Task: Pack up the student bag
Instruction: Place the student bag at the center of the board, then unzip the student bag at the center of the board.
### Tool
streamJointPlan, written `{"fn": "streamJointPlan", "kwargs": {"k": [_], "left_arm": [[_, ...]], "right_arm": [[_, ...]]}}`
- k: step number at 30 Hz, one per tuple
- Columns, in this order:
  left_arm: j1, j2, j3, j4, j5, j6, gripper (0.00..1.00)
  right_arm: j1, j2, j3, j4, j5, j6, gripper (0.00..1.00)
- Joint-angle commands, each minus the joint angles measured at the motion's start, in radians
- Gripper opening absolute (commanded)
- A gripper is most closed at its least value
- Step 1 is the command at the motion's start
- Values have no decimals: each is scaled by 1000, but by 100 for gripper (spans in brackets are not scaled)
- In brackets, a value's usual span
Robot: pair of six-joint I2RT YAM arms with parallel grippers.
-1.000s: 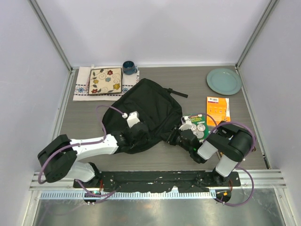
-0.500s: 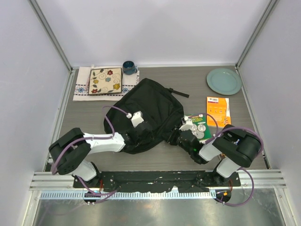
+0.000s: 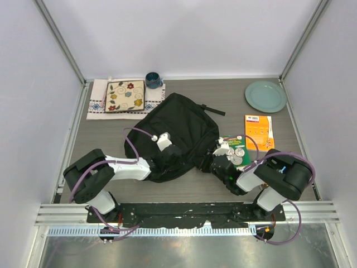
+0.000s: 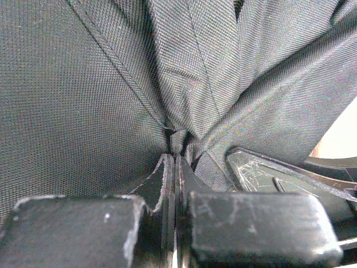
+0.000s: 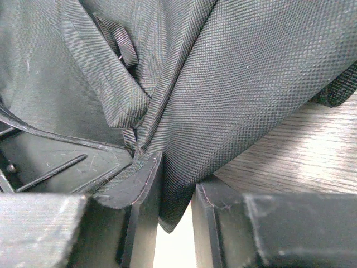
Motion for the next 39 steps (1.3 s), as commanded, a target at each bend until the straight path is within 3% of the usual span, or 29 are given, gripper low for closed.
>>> {"fn": "streamJointPlan", "kwargs": {"k": [1,10,15,22,27,29,31,32,35,39], "left_arm": [[-8,-42,-49,-19,37,40,0],[-34,-409,-216,-105,-6,43,0],[-36,-579,-248,-279,-49,37,0],[-36,-700,-235,-528,-120,-33,0],[-36,-747,-207,-643,-124,-50,0],[-36,-747,-196,-636,-112,-49,0],[-36,-740,-186,-628,-104,-68,0],[-36,-734,-154,-635,-95,-90,0],[-36,-719,-71,-684,-63,-130,0],[-36,-685,-2,-758,-45,-167,0]], "right_arm": [[24,-53,-3,-39,16,-33,31],[24,-208,32,-215,156,-70,28],[24,-215,64,-277,190,-65,26],[22,-205,98,-330,236,-24,24],[-2,-191,223,-502,202,-30,25],[-4,-195,288,-604,159,-36,43],[-6,-228,341,-725,100,2,74],[-7,-250,409,-902,75,33,78],[-4,-353,475,-1191,17,135,86],[-4,-523,518,-1456,49,247,90]]}}
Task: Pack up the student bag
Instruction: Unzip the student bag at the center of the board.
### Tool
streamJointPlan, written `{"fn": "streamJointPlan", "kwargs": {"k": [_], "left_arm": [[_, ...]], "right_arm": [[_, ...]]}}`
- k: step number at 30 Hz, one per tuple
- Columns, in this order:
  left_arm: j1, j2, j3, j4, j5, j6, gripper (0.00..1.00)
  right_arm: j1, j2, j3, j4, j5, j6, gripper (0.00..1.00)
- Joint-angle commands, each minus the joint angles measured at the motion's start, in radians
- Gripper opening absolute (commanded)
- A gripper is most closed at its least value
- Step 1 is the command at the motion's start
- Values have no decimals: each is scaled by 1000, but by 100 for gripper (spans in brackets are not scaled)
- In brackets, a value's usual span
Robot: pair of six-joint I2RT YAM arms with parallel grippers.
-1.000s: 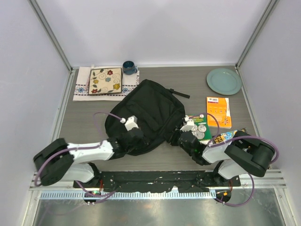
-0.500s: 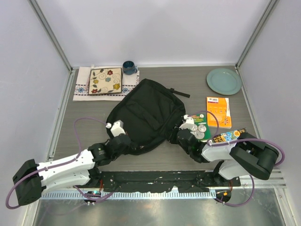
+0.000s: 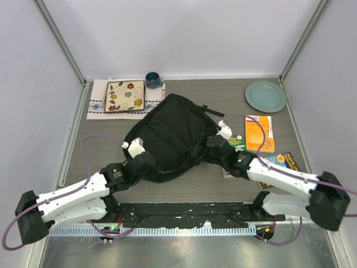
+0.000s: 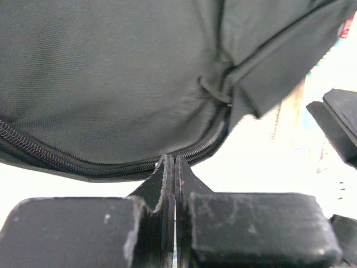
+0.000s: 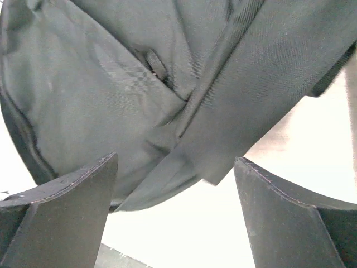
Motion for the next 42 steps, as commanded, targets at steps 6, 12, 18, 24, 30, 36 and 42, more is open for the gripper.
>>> {"fn": "streamJointPlan", "kwargs": {"k": [6,12,18,24,30,36,42], "left_arm": [[-2,28,44,21,41,27,0],[-2,30,41,56,58,79,0],[-1,17,6,91,70,101,0],[-2,19,-30,111,98,93,0],[-1,-27,-48,134,104,107,0],[-2,-12,-38,151,133,116,0],[-1,-12,-41,179,152,119,0]], "right_arm": [[-4,-358,-58,-277,-105,153,91],[35,-309,-120,-176,-241,309,91],[109,-172,-212,187,-271,541,93],[143,-7,-157,301,-253,619,93],[146,72,-138,376,-210,702,91],[146,210,-97,462,-253,751,87],[146,279,-52,522,-250,720,18]]}}
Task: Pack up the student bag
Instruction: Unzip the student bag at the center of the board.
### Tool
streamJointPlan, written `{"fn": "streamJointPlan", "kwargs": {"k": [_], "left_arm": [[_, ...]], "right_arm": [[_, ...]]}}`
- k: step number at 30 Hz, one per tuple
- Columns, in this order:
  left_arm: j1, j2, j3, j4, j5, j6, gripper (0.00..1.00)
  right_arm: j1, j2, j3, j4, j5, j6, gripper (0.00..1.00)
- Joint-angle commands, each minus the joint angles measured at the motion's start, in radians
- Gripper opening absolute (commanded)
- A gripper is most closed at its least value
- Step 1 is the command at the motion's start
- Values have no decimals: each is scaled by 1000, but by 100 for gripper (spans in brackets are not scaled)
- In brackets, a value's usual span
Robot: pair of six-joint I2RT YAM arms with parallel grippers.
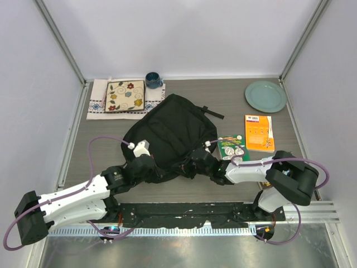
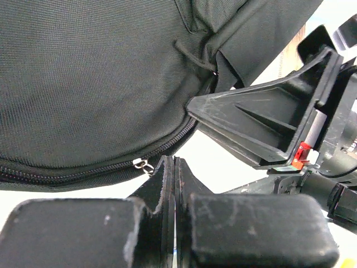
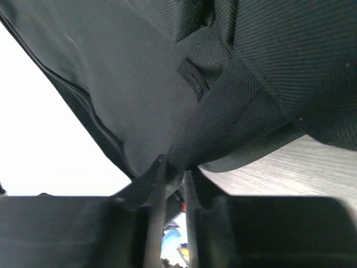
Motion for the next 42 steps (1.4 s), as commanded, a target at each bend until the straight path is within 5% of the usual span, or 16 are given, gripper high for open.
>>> {"fn": "streamJointPlan", "kwargs": {"k": [1,9,20,30,34,38,42], "left_arm": [[-2,-4,15,62,25,10,0],[-1,-85,42,-172,-81,-13,0],[-2,-261,53,-421,-167,-43,0],[-2,-229,50,-326,-67,36,0],[-4,-168,67,-253,-9,62,0],[-5,-122,55,-146,20,61,0],[-8,-35,44,-35,34,20,0]], "right_arm": [[6,-3,42,108,32,4,4],[-27,-167,140,-252,248,-341,0],[-68,-210,203,-445,363,-721,0],[-74,-288,212,-487,399,-1007,0],[-105,-303,207,-559,509,-1041,0],[-190,-311,204,-591,454,-1023,1],[-231,-362,185,-622,312,-908,68]]}}
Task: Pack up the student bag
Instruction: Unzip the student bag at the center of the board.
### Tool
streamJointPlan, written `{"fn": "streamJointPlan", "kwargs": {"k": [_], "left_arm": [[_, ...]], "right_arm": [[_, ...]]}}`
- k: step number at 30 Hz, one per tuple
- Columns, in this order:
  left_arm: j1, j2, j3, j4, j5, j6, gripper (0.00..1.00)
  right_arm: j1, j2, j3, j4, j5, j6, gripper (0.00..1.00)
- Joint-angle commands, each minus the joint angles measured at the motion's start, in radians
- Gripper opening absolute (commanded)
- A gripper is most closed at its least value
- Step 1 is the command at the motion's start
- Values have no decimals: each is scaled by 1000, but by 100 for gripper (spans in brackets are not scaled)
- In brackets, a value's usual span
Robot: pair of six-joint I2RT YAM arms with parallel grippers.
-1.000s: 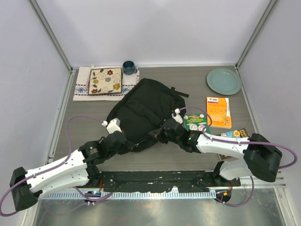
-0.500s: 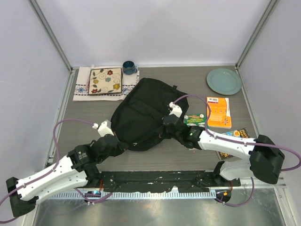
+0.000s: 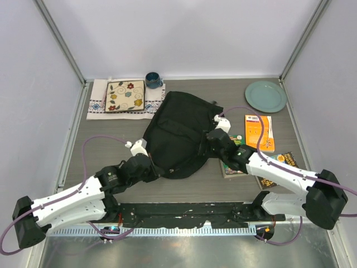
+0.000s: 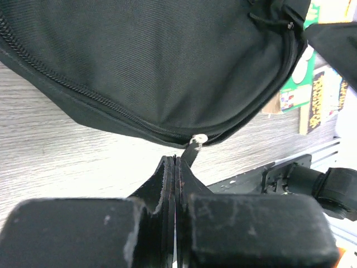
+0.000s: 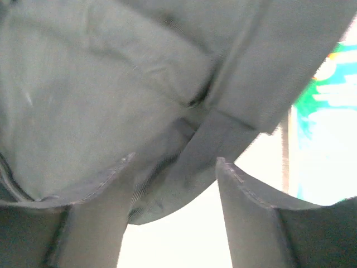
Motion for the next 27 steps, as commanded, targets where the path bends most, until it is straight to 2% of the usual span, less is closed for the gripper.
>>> {"fn": "streamJointPlan", "kwargs": {"k": [1,3,6,8,12,16,20,27], "left_arm": [[-9,74,-2,90,33,-1,0],[-11,95,-5,131,32,-19,0],[-12,106,-5,172,23,-21,0],[-12,114,9,172,16,-8,0],[-12,115,17,164,13,-4,0],[-12,120,11,164,21,-8,0],[-12,111,8,168,23,-15,0],[-12,108,12,160,30,-8,0]], "right_arm": [[-60,-126,-25,-67,-13,111,74],[-60,-180,-76,-62,-71,182,79],[-60,-313,-177,-32,-166,349,80],[-59,-399,-244,40,-246,487,80],[-31,-439,-397,188,-311,662,80],[64,-346,-404,243,-243,753,80],[139,-183,-368,401,-222,811,79],[194,6,-328,513,-197,862,79]]}}
